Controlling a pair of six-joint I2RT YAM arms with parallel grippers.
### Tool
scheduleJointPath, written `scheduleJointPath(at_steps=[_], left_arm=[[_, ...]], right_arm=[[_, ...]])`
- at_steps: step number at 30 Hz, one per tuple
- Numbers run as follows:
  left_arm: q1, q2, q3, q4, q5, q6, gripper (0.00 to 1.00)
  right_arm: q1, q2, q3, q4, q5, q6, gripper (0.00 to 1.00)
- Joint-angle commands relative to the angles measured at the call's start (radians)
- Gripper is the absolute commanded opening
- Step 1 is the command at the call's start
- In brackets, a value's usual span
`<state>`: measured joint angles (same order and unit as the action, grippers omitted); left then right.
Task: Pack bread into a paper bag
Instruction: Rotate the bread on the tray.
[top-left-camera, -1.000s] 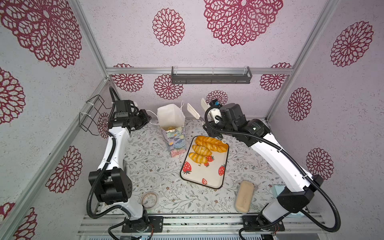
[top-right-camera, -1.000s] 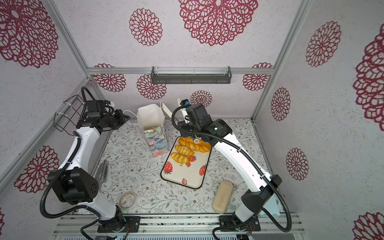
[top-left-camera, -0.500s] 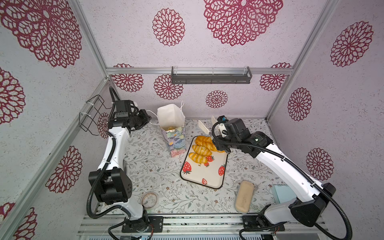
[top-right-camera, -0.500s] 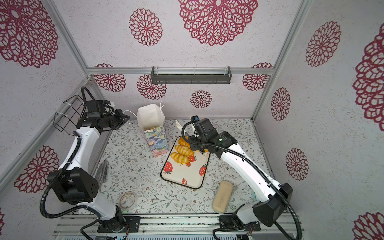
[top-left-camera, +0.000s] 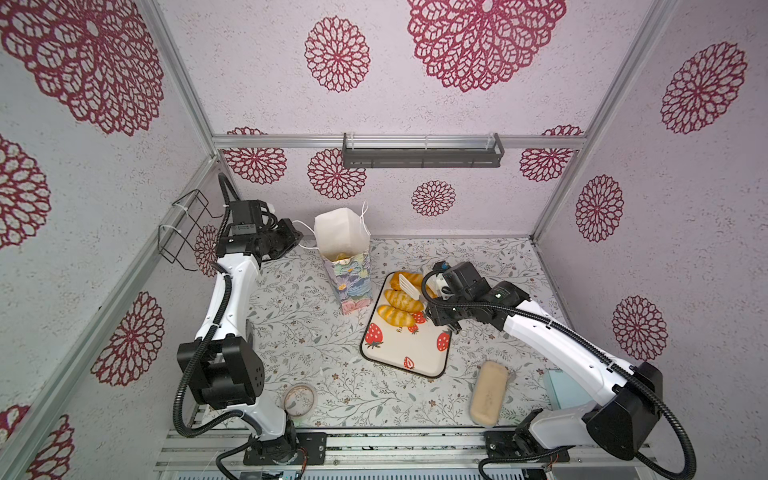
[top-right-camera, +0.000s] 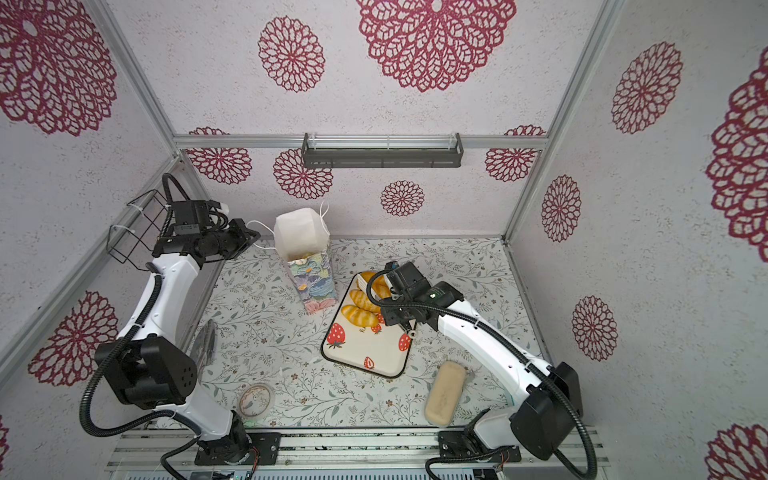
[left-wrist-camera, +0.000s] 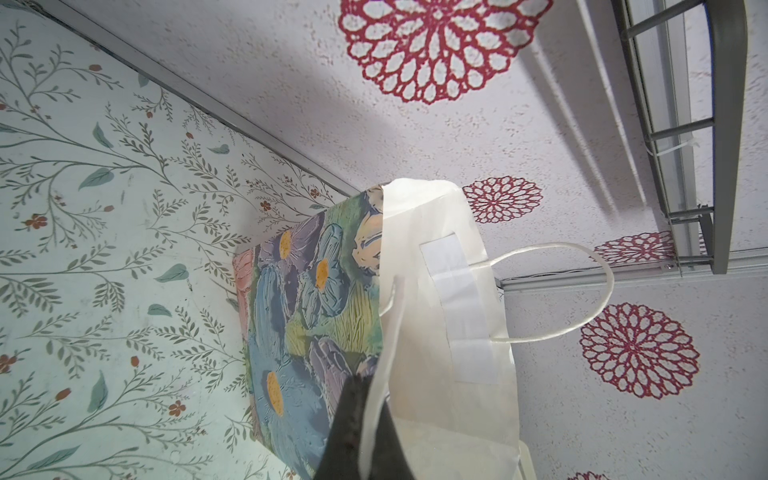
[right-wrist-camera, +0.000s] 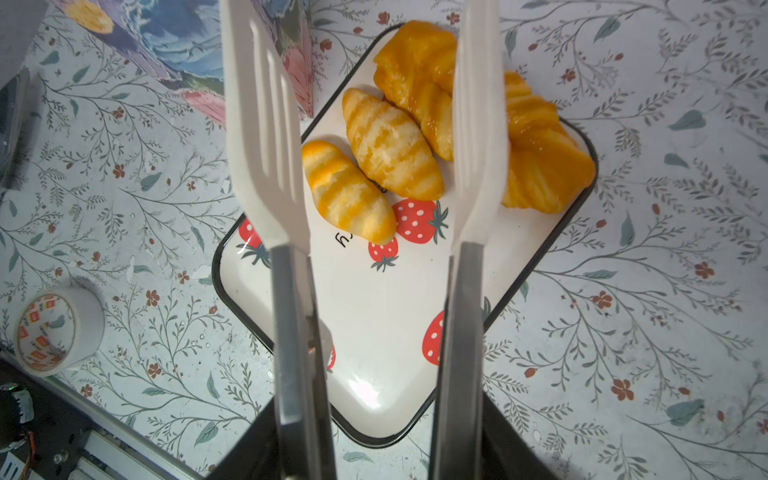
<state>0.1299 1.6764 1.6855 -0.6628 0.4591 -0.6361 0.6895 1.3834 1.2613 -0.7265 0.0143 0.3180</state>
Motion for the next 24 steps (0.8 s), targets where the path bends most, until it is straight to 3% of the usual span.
scheduleJointPath(at_steps=[1, 24], left_arm=[[-0.002, -0.009, -0.011, 0.019, -0.001, 0.010, 0.00], [-0.003, 0.003, -0.012, 0.017, -0.004, 0.010, 0.00]], right_arm=[[-0.004, -0.033, -0.012, 0.055, -0.043, 0.028, 0.57], [0.019, 0.034, -0.167, 0.066, -0.123, -0.015, 0.57]])
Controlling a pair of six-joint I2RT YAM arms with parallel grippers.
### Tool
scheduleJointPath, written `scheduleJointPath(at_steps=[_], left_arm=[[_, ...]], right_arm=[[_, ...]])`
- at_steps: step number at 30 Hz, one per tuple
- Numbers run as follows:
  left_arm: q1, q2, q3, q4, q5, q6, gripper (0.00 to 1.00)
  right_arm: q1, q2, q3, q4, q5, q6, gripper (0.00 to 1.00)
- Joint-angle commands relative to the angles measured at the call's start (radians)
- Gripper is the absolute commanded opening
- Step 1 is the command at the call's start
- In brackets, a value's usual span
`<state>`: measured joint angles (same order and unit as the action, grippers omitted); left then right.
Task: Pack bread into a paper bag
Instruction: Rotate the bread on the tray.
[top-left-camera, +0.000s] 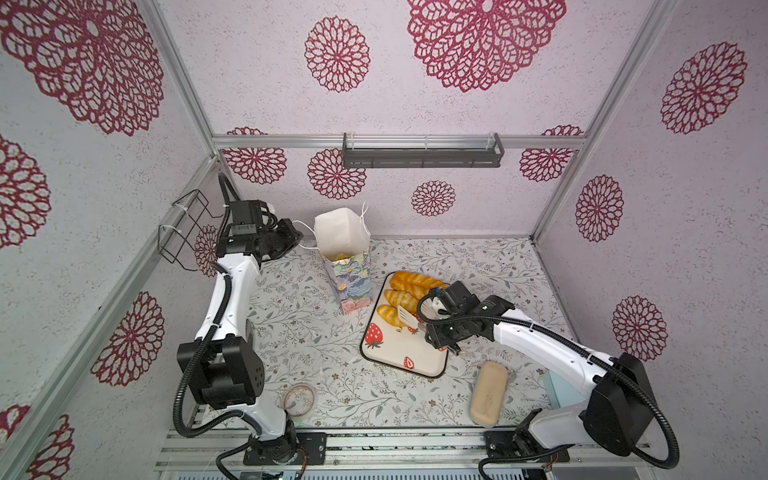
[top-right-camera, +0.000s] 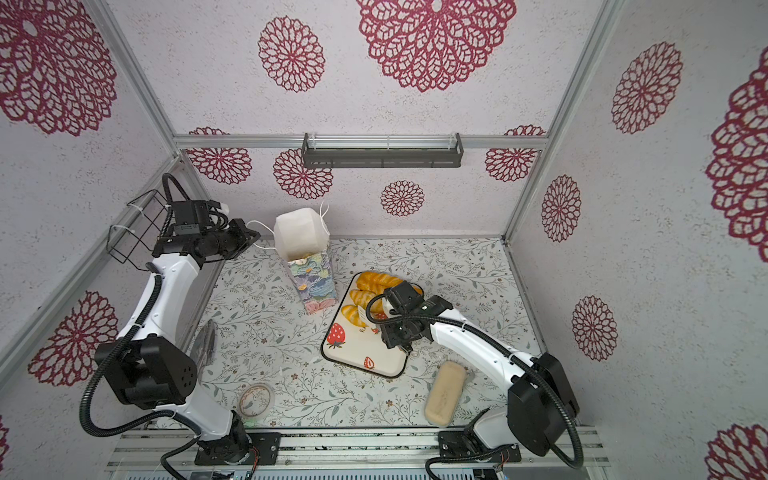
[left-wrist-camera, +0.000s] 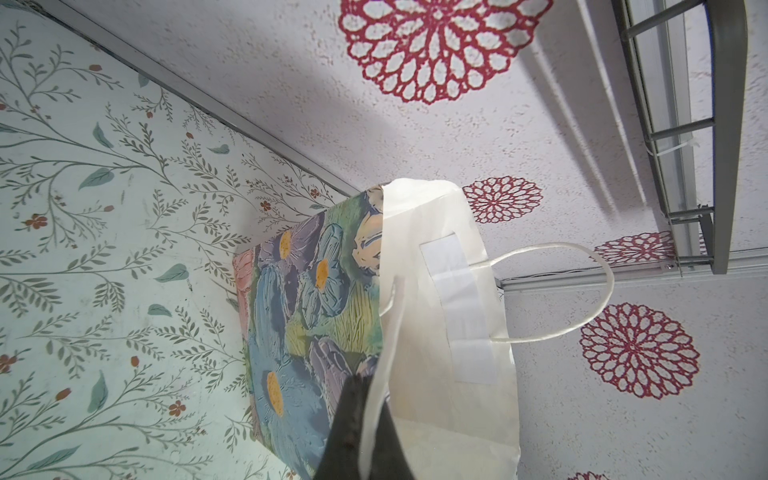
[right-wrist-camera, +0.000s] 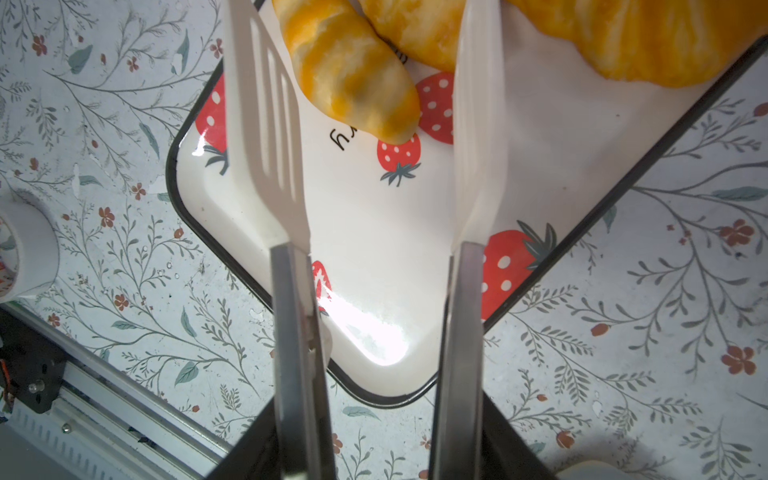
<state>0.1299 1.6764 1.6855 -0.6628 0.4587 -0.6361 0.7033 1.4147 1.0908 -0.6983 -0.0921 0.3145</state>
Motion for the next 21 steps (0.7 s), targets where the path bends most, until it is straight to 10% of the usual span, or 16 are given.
scheduleJointPath(at_steps=[1, 21], left_arm=[[-0.003, 0.003, -0.013, 0.017, -0.003, 0.009, 0.00], [-0.003, 0.007, -0.012, 0.015, -0.005, 0.012, 0.00]], right_arm=[[0.005, 0.008, 0.000, 0.041, -0.018, -0.014, 0.57], [0.034, 0.074, -0.017, 0.065, -0.057, -0.046, 0.58]])
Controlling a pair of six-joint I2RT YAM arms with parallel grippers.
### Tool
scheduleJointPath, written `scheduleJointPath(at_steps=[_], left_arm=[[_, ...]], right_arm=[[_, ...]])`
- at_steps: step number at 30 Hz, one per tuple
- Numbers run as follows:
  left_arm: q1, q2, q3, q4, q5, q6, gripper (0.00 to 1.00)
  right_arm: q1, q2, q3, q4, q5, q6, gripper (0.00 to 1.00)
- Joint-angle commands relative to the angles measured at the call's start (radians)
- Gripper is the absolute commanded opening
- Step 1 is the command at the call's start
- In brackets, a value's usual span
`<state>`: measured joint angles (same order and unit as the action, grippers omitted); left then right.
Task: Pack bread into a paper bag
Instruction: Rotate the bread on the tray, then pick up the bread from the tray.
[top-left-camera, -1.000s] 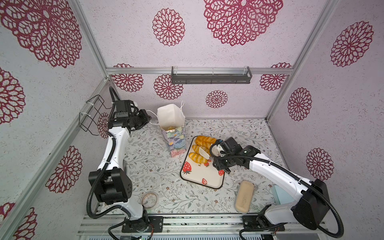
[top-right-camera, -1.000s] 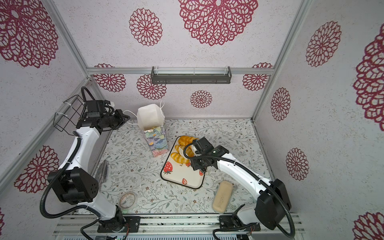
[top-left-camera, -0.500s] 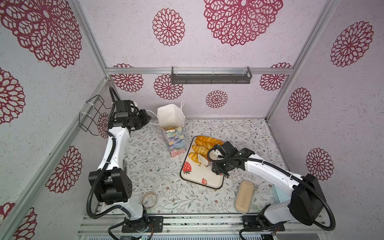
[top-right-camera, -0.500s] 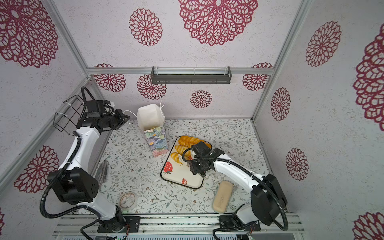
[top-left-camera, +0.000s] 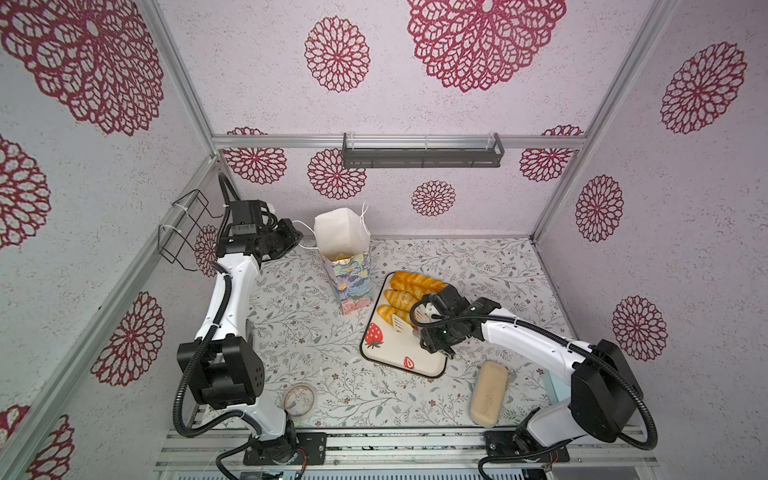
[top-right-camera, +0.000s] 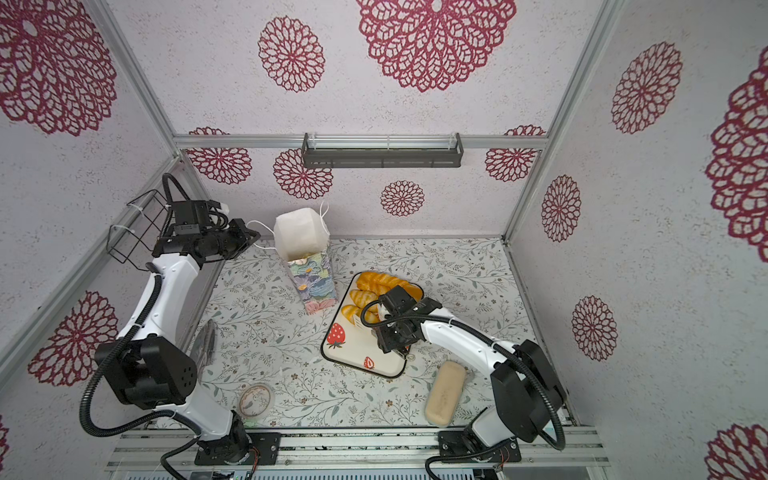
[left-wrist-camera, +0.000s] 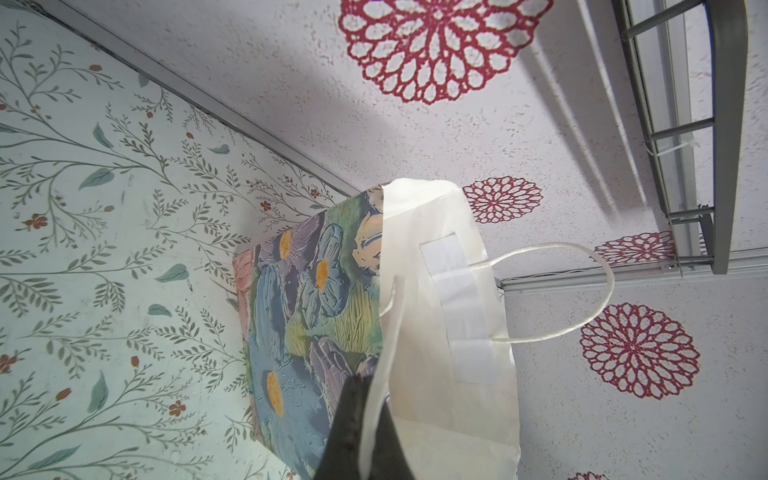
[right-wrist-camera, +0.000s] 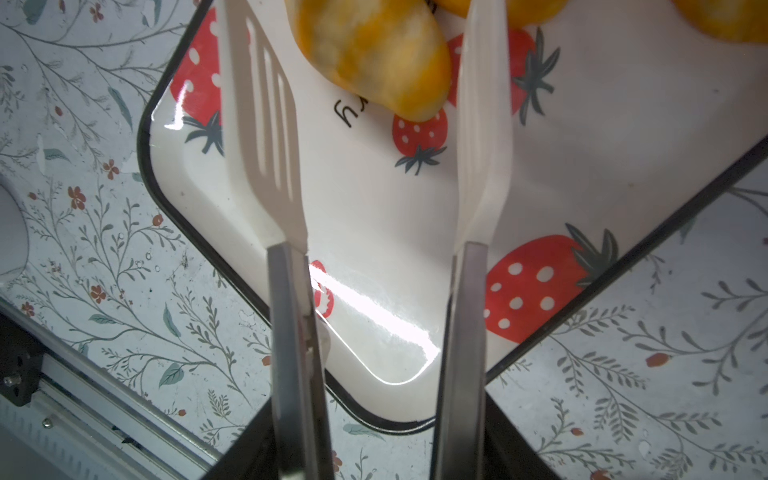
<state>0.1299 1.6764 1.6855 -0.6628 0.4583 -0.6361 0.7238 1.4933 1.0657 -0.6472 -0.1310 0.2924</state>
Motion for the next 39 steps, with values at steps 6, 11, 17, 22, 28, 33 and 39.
scheduleJointPath(at_steps=[6, 11, 17, 22, 28, 33, 39], left_arm=[[-0.003, 0.010, -0.012, 0.013, -0.004, 0.011, 0.00], [-0.003, 0.006, -0.011, 0.013, -0.007, 0.013, 0.00], [-0.003, 0.006, -0.011, 0.015, -0.003, 0.010, 0.00], [-0.003, 0.005, -0.012, 0.014, -0.003, 0.010, 0.00], [-0.003, 0.005, -0.012, 0.014, -0.001, 0.010, 0.00], [-0.003, 0.008, -0.011, 0.016, 0.000, 0.009, 0.00], [-0.001, 0.011, -0.012, 0.014, -0.002, 0.010, 0.00]], right_arm=[[0.054, -0.015, 0.019, -0.026, -0.031, -0.024, 0.58], [0.092, -0.029, 0.016, -0.068, -0.030, -0.019, 0.58], [0.111, -0.071, 0.028, -0.126, -0.015, -0.021, 0.58], [0.111, -0.064, 0.058, -0.148, 0.042, -0.022, 0.58], [0.103, -0.046, 0.101, -0.148, 0.077, -0.035, 0.58], [0.094, -0.006, 0.154, -0.138, 0.093, -0.058, 0.58], [0.075, 0.062, 0.196, -0.118, 0.105, -0.092, 0.58]])
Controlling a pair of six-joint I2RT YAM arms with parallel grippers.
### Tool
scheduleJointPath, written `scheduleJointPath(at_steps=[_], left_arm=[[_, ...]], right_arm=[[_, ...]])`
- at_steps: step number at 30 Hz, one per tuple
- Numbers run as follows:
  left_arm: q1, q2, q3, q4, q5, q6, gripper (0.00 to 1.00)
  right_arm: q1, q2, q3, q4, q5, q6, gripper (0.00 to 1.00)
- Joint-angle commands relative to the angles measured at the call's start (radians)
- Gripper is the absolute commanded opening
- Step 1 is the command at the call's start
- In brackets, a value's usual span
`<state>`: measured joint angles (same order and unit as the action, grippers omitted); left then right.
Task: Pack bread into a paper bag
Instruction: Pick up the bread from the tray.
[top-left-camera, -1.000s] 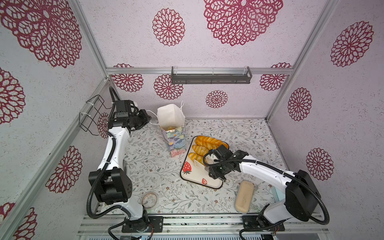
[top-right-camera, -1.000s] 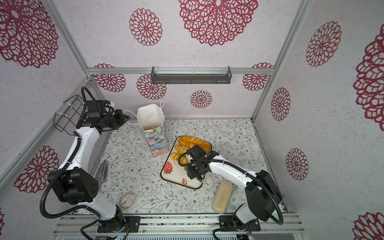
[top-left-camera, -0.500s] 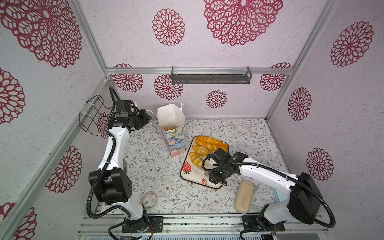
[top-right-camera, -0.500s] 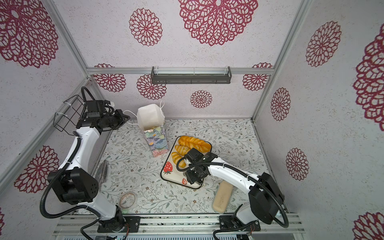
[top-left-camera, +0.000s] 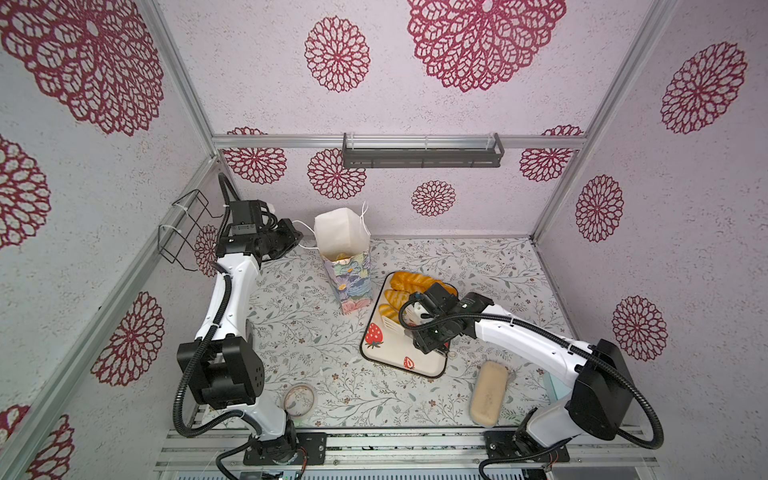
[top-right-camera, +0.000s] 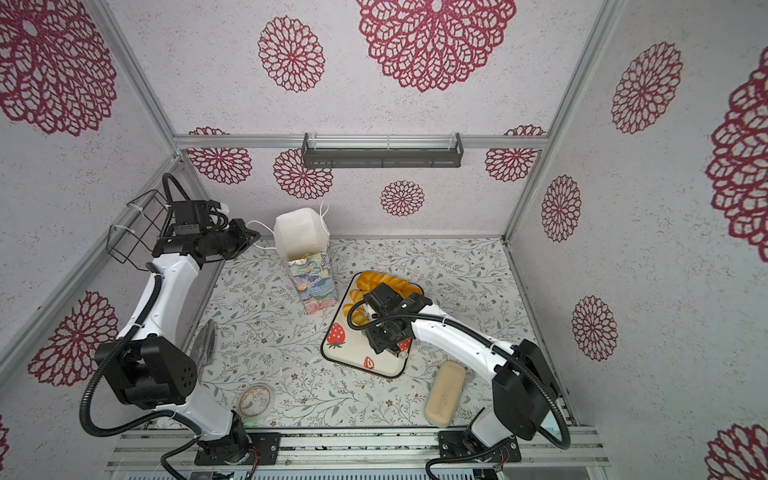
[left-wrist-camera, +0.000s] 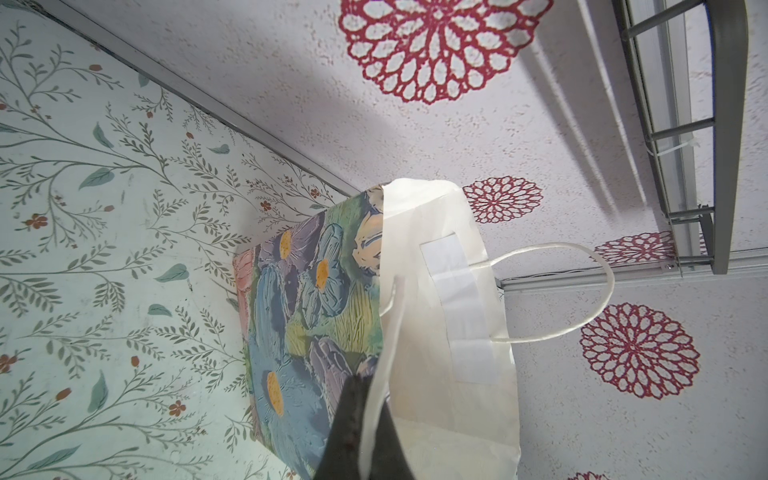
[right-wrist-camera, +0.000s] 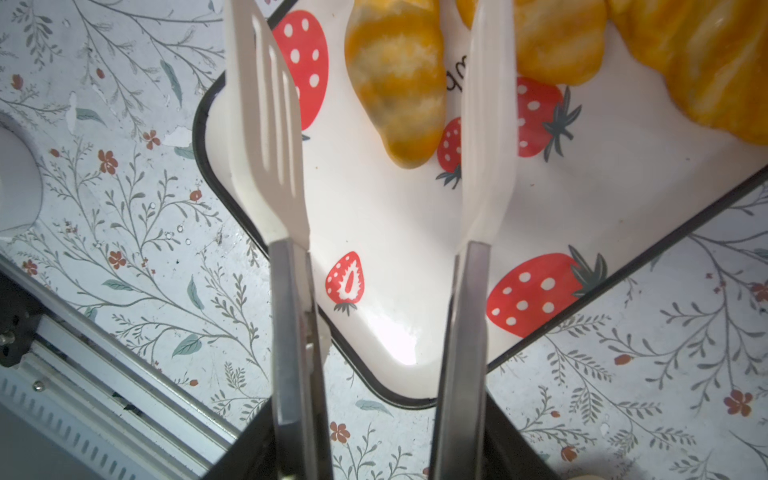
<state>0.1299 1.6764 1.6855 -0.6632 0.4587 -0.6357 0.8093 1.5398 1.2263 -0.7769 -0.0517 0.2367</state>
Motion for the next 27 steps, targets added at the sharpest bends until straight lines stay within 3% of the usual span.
scheduleJointPath(at_steps=[1, 16, 27], left_arm=[[-0.002, 0.013, -0.011, 0.014, -0.003, 0.010, 0.00], [-0.001, 0.019, -0.012, 0.015, 0.001, 0.008, 0.00], [0.000, 0.019, -0.012, 0.015, 0.001, 0.008, 0.00]], right_arm=[[-0.011, 0.026, 0.040, 0.014, 0.027, -0.041, 0.58], [-0.019, 0.132, 0.078, 0.051, 0.037, -0.075, 0.57], [-0.019, 0.142, 0.076, 0.049, 0.034, -0.079, 0.51]])
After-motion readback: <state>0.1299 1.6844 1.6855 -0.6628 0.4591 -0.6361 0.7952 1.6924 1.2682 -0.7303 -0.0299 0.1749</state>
